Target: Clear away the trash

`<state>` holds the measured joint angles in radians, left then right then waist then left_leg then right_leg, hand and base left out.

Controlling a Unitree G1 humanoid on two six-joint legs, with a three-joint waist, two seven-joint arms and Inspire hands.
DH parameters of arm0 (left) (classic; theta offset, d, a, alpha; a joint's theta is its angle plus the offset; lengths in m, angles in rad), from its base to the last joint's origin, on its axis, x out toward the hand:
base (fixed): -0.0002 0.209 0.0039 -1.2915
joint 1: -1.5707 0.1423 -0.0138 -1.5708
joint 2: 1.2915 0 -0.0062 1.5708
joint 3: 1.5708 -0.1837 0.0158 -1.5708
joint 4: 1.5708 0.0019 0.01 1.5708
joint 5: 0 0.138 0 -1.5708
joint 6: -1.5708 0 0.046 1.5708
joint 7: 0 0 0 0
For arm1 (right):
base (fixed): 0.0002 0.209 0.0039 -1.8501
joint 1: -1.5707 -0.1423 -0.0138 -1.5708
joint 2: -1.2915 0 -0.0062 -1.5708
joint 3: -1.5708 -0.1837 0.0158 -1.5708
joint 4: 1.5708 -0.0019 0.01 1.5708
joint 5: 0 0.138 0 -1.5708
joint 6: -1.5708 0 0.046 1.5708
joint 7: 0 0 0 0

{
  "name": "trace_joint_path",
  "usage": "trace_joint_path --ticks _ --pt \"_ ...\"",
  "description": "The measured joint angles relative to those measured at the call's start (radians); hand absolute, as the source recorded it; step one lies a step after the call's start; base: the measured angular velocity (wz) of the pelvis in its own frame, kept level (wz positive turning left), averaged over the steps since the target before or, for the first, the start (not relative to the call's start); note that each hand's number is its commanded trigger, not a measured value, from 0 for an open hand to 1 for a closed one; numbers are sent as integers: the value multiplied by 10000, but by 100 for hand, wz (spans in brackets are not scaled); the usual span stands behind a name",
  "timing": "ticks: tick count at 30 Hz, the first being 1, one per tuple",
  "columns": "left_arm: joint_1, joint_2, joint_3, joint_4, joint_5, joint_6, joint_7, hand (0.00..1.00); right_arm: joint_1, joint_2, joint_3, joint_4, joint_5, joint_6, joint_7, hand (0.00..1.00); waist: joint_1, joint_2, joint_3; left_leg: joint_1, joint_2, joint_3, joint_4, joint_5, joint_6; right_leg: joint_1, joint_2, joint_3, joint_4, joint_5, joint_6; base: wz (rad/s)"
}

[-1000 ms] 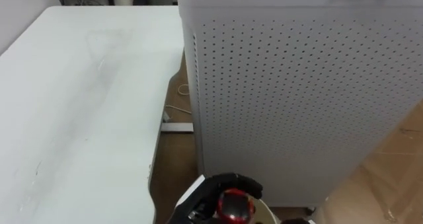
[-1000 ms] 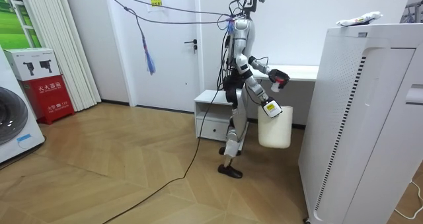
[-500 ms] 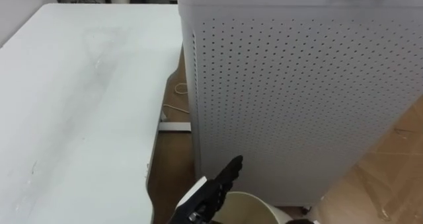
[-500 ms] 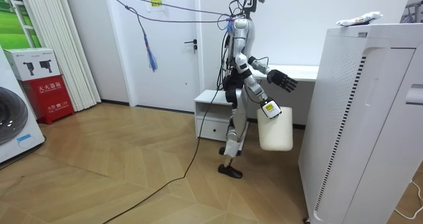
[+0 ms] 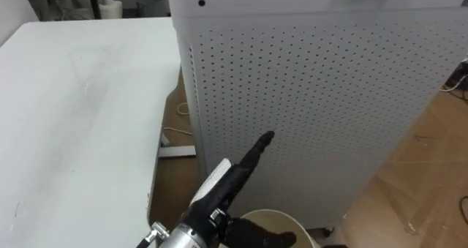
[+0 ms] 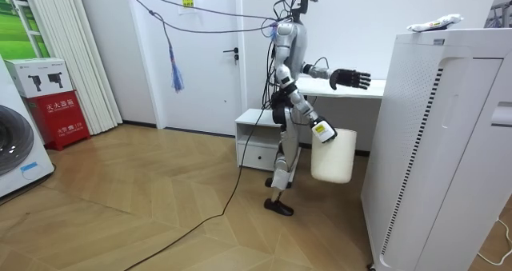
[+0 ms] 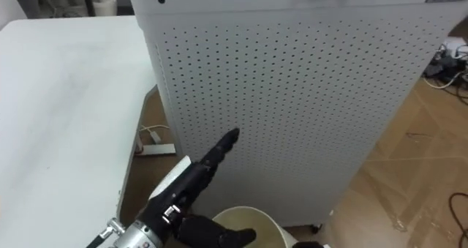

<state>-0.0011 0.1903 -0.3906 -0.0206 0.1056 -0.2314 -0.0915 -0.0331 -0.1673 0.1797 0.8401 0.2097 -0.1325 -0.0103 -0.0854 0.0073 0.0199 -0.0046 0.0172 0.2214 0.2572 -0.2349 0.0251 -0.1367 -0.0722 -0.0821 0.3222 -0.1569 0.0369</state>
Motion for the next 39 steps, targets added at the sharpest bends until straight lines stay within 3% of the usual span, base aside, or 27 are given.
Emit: trace_joint_path --ticks 4,7,8,10,11,12,14,15,20,25,29,32,33,34,35,36,37,38,39 --pt "-147 -48 140 -308 547 -2 688 0 184 11 19 115 125 -100 -148 100 -1 47 -34 339 -33 634 -11 -41 44 -217 3 259 368 20 -29 -56" --pt "-338 -138 402 -461 964 -105 1320 0 170 -11 4 120 187 -96 -222 100 64 85 -62 356 30 1219 -1 -278 103 -615 54 209 600 226 -111 -70" --pt "-376 -150 491 -584 1153 -109 1601 0 171 11 25 121 187 -96 -225 100 86 87 -63 393 64 1481 -20 -277 115 -633 79 106 449 452 -151 -74" --pt "-385 -204 667 -747 1558 -223 1985 0 185 65 45 123 188 -91 -220 100 158 114 -75 500 297 2098 -227 -256 163 -553 69 -642 136 885 -319 -85" --pt "-392 -235 788 -803 1668 -349 2183 0 211 106 47 123 219 -92 -201 100 357 161 -68 621 471 2618 -279 -278 194 -562 -87 -1356 640 740 -477 -88" --pt "-389 -260 792 -878 1658 -415 2345 0 287 60 46 122 250 -101 -197 100 468 164 -72 799 477 2917 -403 -254 167 -371 -312 -1885 1391 199 -425 -81" --pt "-396 -250 802 -1025 1638 -562 2465 0 367 -28 45 128 262 -128 -217 100 562 116 -74 874 426 3204 -408 -267 144 48 -736 -2126 1819 -435 -139 -56" --pt "-475 -184 810 -1120 1688 -627 2552 0 380 -30 79 139 281 -174 -210 100 582 31 -33 816 378 3173 -276 -276 106 198 -761 -2059 1421 -541 -44 -28" --pt "-518 -99 835 -1124 2242 -898 3115 0 430 34 392 439 200 -213 -80 100 387 -42 -14 597 415 2314 -24 -220 22 471 -435 -1967 508 -464 -249 -6" --pt "-512 -99 993 -1469 2823 -1043 3876 0 555 -20 336 502 207 -215 116 100 366 -149 -51 627 477 2279 29 -226 -8 476 -329 -1953 387 -473 -288 -2" --pt "-506 -100 1450 -1677 3466 -1165 4468 0 721 -3 391 511 130 -233 281 100 857 -191 -82 528 859 2217 1200 -367 -213 683 -67 -1924 283 -431 -483 -41" --pt "-505 -121 1900 -1749 3484 -1174 4806 0 849 -1 441 530 25 -236 438 100 1072 -100 -87 77 1102 1469 2975 -339 -228 960 95 -1348 231 -479 -654 -49" --pt "-492 -228 2039 -1747 3575 -1176 4921 0 855 -19 437 613 26 -236 501 100 1141 -163 -36 -420 1049 833 3715 -328 -290 1094 120 -1053 279 -533 -692 -39" --pt "-487 -256 2046 -1751 3653 -1188 4985 0 853 -26 418 705 30 -235 520 100 1179 -121 -85 -571 890 444 3567 -412 -251 1113 118 -910 268 -565 -684 -20" --pt "-560 -260 2046 -1767 3686 -1305 5032 0 827 -7 378 857 39 -232 534 100 1227 -108 -92 -960 547 -151 2930 -489 -249 1107 93 -570 269 -628 -639 -21" --pt "-566 -264 2081 -1786 3696 -1482 5142 0 814 -75 324 1050 116 -232 536 100 1327 -112 -93 -1380 270 -454 1969 -279 -403 1049 14 -325 303 -693 -618 -28" --pt "-569 -266 2142 -1810 3703 -1567 5204 0 806 -126 315 1159 174 -234 526 100 1458 -99 -100 -1571 211 -620 1457 -40 -447 984 6 -140 376 -736 -593 -54" --pt "-567 -284 2372 -1902 3761 -1704 5333 0 796 -211 322 1386 179 -220 505 100 1636 -84 -105 -1898 67 -935 689 752 -447 871 -5 62 552 -842 -529 -63" --pt "-550 -392 2613 -1976 3973 -1840 5615 0 899 -215 334 1415 138 -190 512 100 1782 -55 -120 -2002 33 -1271 524 1290 -420 780 -54 33 822 -1007 -413 -58"
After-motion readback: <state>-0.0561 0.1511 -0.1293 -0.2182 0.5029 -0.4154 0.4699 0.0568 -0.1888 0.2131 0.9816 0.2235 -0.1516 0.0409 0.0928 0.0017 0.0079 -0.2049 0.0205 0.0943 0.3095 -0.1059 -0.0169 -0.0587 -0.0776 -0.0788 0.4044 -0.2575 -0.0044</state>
